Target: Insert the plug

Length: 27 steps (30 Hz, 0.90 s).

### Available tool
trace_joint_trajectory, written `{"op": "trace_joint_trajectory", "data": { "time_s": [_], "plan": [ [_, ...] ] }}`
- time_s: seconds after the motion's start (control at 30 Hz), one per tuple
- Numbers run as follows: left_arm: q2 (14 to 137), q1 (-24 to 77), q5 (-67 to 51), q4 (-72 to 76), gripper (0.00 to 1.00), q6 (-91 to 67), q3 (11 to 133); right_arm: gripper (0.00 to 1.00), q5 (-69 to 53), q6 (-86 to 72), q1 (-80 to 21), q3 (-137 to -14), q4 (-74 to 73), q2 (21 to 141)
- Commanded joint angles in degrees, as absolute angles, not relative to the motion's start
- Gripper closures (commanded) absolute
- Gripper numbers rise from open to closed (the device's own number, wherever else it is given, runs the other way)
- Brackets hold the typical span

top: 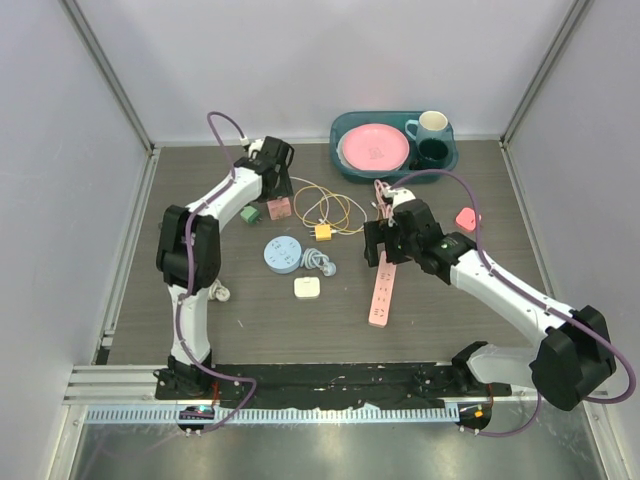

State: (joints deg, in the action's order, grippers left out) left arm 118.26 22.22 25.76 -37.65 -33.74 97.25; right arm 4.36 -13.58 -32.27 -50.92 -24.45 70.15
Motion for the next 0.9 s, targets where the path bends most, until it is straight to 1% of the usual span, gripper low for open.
{"op": "trace_joint_trajectory", "data": {
  "time_s": [0.0,0.1,0.27,0.57,0.73,0.87],
  "plan": [
    [120.14,22.06,23.03,-38.41,0.02,-36.12,101.07,0.00,6.24,-14.15,-32.26,-50.45,-21.27,68.73],
    [119.36,22.06,21.18,-37.27,0.02,-37.18,100.37,0.00,6.33,-14.50,-32.26,-50.10,-21.18,68.64],
    [117.25,22.06,22.06,-35.25,0.02,-37.53,98.70,0.00,6.68,-14.77,-32.26,-49.66,-20.92,68.90],
    [121.73,22.24,18.20,-35.86,0.04,-37.70,100.64,0.00,6.50,-14.85,-32.26,-49.75,-20.39,69.78],
    [117.52,22.32,19.33,-33.14,0.04,-37.88,97.83,0.00,6.33,-14.77,-32.25,-49.57,-20.21,69.87],
    [115.40,22.24,20.91,-32.87,0.04,-37.71,98.17,0.00,6.42,-14.85,-32.26,-49.57,-20.04,69.87]
  ]
}}
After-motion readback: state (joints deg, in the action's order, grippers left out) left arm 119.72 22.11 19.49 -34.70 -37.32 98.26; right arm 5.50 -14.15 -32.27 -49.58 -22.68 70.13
